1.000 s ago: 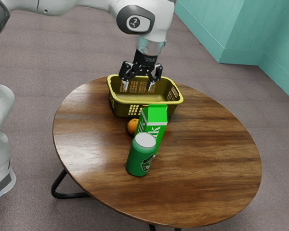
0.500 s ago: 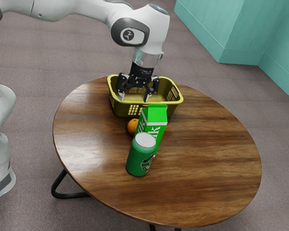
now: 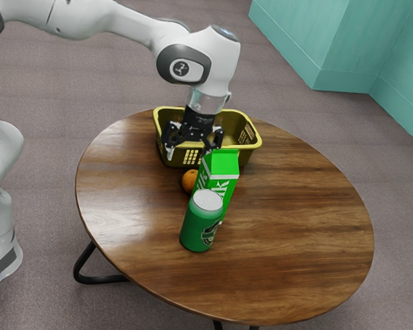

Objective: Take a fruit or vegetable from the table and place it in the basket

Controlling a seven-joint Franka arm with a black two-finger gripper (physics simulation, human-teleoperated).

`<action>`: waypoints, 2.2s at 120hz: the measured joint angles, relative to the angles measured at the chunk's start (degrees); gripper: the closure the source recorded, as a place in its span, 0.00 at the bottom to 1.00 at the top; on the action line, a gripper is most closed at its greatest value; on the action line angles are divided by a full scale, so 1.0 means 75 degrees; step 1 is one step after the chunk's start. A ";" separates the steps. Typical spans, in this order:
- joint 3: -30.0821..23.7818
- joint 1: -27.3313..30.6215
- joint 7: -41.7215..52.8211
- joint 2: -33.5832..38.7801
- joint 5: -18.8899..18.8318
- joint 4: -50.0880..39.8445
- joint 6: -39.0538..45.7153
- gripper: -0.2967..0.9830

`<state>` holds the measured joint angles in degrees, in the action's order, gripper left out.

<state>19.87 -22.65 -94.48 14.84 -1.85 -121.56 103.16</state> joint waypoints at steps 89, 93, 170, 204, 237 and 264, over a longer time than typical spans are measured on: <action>0.0069 -0.0224 -0.0018 -0.0358 -0.0009 -0.0225 0.0485 0.23; 0.0070 -0.0223 -0.0017 -0.0371 -0.0008 -0.0242 0.0501 0.23; 0.0095 -0.0207 -0.0005 -0.0574 0.0000 -0.0295 0.1065 0.23; 0.0179 -0.0209 0.0002 -0.0793 0.0001 -0.0293 0.1239 0.23; 0.0202 -0.0148 0.0017 -0.1050 -0.0009 -0.0299 0.1425 0.23; 0.0415 -0.0202 0.0037 -0.1143 -0.0011 -0.0306 0.1568 0.23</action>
<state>22.97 -24.16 -94.20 6.27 -1.94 -123.86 114.92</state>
